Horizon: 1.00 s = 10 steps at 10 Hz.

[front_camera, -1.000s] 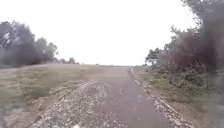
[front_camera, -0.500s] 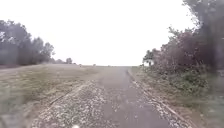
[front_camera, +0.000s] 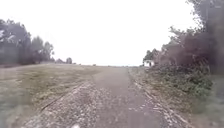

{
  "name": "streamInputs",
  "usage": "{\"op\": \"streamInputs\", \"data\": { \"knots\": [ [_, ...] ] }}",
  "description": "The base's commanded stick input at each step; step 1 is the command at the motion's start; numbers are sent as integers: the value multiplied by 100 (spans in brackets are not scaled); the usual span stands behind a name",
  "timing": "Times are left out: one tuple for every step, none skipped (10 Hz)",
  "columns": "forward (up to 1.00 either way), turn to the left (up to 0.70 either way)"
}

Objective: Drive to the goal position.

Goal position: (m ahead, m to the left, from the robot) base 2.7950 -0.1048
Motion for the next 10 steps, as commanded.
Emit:
{"op": "streamInputs", "data": {
  "knots": [
    [45, 0],
    [45, 0],
    [45, 0],
    [45, 0],
    [45, 0],
    [45, 0],
    [45, 0],
    [45, 0],
    [45, 0],
    [45, 0]
  ]
}}
